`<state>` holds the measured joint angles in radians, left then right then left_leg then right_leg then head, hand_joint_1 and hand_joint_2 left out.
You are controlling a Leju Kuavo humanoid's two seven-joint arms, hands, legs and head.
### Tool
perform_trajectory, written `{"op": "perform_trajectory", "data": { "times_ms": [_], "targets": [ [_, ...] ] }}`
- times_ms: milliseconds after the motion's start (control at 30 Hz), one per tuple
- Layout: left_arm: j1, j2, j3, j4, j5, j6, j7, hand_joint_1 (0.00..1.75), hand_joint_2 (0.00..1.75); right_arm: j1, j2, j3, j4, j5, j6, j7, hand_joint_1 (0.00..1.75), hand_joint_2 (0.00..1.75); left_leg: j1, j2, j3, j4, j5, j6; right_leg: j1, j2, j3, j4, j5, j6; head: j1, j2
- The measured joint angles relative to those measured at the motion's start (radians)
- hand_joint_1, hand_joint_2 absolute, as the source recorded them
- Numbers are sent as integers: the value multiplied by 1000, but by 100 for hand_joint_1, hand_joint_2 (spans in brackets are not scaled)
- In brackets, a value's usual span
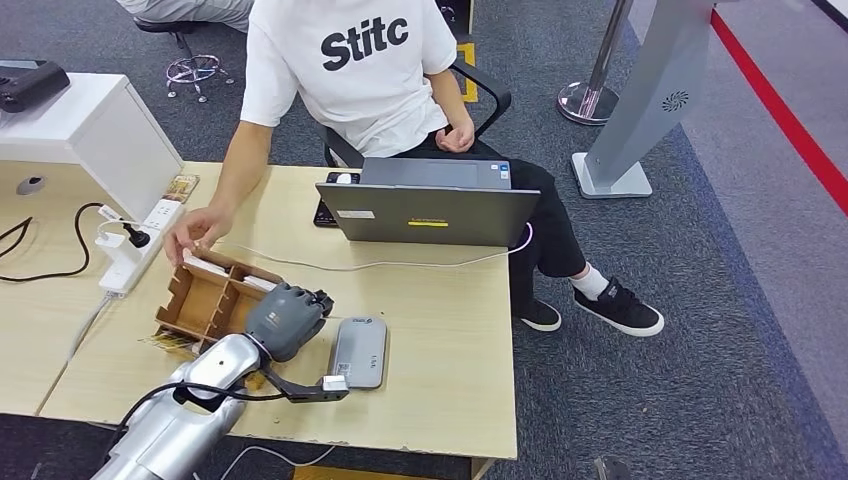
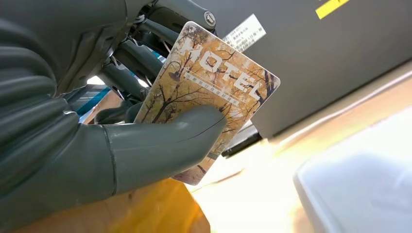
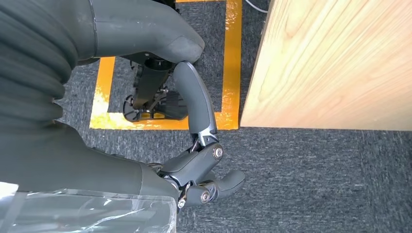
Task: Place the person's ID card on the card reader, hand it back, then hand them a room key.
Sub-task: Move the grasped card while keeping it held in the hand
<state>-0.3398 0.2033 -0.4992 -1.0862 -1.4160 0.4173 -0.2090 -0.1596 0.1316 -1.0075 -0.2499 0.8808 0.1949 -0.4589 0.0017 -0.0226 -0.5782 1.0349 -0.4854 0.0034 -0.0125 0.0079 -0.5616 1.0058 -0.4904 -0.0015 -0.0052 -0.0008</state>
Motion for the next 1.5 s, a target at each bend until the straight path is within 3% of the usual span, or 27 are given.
{"op": "perform_trajectory", "data": {
  "times_ms": [333, 667, 1133, 1500],
  "targets": [
    [0, -1, -18, 18, -4, 15, 0, 175, 175, 0, 0, 8, 0, 0, 0, 5, 0, 175, 0, 0, 0, 0, 0, 0, 0, 0, 0, 0, 0, 0, 0, 0],
    [3, -16, -34, 18, -20, 100, -1, 175, 175, -1, 0, 21, 0, -3, 1, 9, 0, 175, 0, 0, 0, 0, 0, 0, 0, 0, 0, 0, 0, 0, 0, 0],
    [16, -100, -76, 22, -8, 127, -81, 175, 175, -9, 0, 43, 0, -2, 1, 19, 0, 175, 0, -1, -1, 0, 0, 0, 0, -1, 0, 0, 0, 0, 0, 0],
    [-7, -156, -136, 116, 1, 102, -83, 175, 175, -13, 0, 53, 0, -11, 0, 24, 0, 175, 0, -1, -1, 0, 0, 0, 0, -1, 0, 0, 0, 0, 0, 0]
  ]
}}
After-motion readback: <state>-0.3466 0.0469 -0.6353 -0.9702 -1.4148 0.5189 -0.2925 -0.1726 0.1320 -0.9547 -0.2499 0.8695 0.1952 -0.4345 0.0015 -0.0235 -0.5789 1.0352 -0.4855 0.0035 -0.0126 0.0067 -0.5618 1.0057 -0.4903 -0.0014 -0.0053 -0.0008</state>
